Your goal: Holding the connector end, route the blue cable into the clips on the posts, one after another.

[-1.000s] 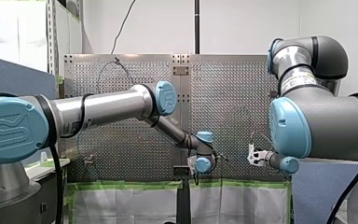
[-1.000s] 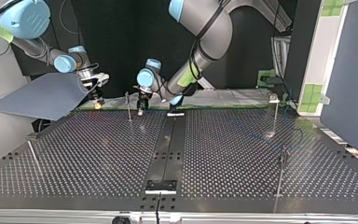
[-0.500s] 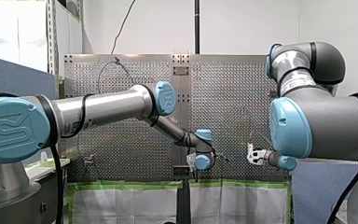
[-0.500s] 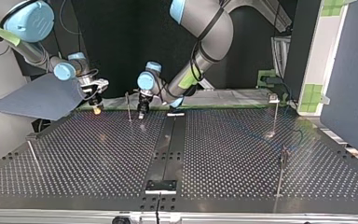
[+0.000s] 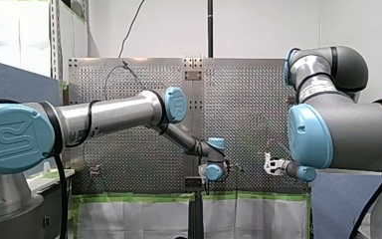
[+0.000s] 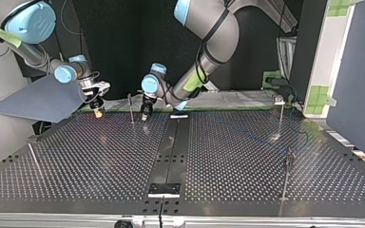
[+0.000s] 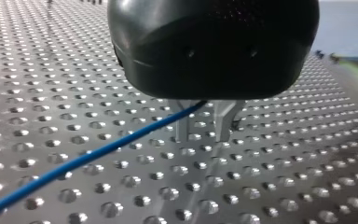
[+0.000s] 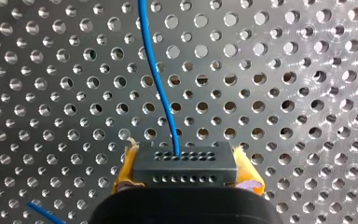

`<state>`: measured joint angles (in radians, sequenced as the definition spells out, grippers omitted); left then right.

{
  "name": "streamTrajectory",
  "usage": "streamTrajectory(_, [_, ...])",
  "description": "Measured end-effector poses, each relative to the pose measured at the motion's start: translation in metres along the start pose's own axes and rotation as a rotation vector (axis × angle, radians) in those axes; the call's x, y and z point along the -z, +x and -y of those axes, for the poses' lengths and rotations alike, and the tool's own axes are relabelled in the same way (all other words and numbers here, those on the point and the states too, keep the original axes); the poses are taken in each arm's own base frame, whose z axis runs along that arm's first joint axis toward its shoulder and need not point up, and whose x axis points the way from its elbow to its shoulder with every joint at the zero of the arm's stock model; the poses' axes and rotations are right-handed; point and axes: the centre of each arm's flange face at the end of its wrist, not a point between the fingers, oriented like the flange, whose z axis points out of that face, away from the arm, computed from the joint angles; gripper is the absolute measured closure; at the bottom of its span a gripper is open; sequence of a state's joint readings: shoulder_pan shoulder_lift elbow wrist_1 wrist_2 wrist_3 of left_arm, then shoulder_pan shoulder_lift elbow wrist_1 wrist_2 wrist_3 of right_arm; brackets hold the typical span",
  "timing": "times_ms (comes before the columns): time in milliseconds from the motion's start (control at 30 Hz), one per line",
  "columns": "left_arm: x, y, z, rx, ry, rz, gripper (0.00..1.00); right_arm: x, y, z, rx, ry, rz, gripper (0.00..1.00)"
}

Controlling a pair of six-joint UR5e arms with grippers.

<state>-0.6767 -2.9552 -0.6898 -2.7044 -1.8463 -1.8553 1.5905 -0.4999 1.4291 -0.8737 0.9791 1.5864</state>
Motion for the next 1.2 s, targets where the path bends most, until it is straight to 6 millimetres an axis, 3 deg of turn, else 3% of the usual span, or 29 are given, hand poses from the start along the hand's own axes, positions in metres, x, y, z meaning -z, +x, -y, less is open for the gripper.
streamTrajectory(33, [0.000,0.001,0.000,-0.011,0.007,-0.008,0.19,0.000,0.000,-0.001,0.000,-0.001,0.000,1.00])
streamTrajectory(67, [0.001,0.001,0.001,-0.018,0.011,-0.014,0.00,0.000,0.000,-0.001,0.000,-0.001,0.000,1.00])
streamTrajectory(533, [0.020,0.003,0.002,-0.148,-0.097,-0.110,0.00,0.002,-0.002,-0.003,-0.010,0.000,0.003,1.00])
streamTrajectory(700, [0.027,-0.006,0.014,-0.193,-0.099,-0.139,0.00,0.002,-0.003,-0.003,-0.013,0.000,0.006,1.00])
streamTrajectory(1000, [0.059,0.002,0.035,-0.250,-0.082,-0.244,0.00,0.004,-0.005,-0.003,-0.021,-0.002,0.019,1.00])
streamTrajectory(1200, [0.071,-0.013,0.047,-0.247,-0.068,-0.238,0.00,0.004,-0.005,-0.004,-0.023,-0.004,0.021,1.00])
